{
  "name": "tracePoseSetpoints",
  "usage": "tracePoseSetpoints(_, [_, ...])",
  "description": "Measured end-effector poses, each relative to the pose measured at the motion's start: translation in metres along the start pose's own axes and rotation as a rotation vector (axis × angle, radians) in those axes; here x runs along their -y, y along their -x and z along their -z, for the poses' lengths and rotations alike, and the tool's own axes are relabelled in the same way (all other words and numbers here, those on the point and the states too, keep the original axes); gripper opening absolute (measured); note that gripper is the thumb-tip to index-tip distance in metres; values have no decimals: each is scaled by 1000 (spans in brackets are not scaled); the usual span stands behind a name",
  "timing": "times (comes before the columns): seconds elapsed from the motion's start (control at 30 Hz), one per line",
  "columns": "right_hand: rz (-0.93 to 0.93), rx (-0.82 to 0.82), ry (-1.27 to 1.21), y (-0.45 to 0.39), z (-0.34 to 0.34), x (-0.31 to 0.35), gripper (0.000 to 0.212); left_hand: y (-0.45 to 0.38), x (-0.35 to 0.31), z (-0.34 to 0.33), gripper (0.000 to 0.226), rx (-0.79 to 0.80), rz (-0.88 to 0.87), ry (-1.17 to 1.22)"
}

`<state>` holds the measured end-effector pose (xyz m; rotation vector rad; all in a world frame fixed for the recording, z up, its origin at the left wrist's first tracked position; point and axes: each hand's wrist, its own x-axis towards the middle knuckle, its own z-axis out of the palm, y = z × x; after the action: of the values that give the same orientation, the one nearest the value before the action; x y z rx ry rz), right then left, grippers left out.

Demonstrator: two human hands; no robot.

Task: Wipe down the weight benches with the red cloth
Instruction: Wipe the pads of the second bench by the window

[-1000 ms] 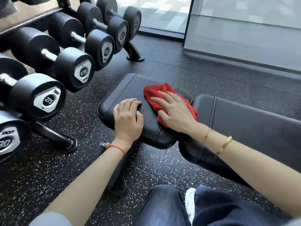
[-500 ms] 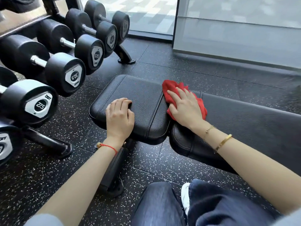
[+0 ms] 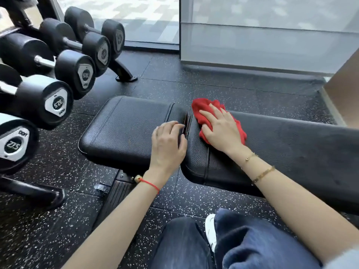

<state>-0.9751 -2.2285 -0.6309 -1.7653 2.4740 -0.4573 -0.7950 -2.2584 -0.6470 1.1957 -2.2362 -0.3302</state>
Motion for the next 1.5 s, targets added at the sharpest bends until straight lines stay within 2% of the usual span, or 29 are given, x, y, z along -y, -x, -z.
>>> tracePoseSetpoints(0.1, [-48, -7, 19, -16, -4, 6, 52, 2, -12, -14, 30, 12, -11, -45])
tracePoseSetpoints(0.23, [115, 27, -24, 30, 3, -3, 51, 5, -16, -24, 31, 6, -36, -130])
tracePoseSetpoints(0.33, [140, 27, -60, 74, 11, -23, 55, 5, -12, -26, 32, -11, -47, -139])
tracePoseSetpoints(0.4, [75, -7, -47, 79, 17, -46, 55, 6, -12, -26, 32, -19, -52, -131])
tracePoseSetpoints(0.5, [-133, -85, 12, 53, 27, -82, 51, 8, -13, -26, 32, -18, -54, -141])
tracePoseSetpoints(0.6, [-249, -103, 35, 27, 30, -90, 51, 9, -15, -26, 31, -22, -57, -153])
tracePoseSetpoints(0.8, [79, 10, -21, 64, 27, -54, 50, 10, -16, -26, 33, -22, -55, -156])
tracePoseSetpoints(0.9, [126, 31, -70, 99, 31, -58, 51, 10, -15, -25, 33, -17, -55, -150])
tracePoseSetpoints(1.0, [31, -21, -50, 109, 38, -86, 50, 10, -14, -25, 34, -13, -55, -143])
tracePoseSetpoints(1.1, [-159, -88, 15, 95, 46, -120, 49, 11, -15, -24, 33, -6, -57, -140])
tracePoseSetpoints(1.17, [-275, -124, 40, 81, 49, -128, 50, 11, -17, -23, 33, 4, -49, -143])
tracePoseSetpoints(1.23, [-302, -122, 35, 70, 46, -121, 50, 11, -19, -23, 32, 7, -41, -141])
tracePoseSetpoints(1.4, [-36, -30, 0, 90, 35, -79, 51, 14, -36, -23, 28, -37, -76, -66])
tracePoseSetpoints(1.5, [36, -15, -31, 117, 35, -74, 53, 16, -64, -30, 32, -33, -138, 2])
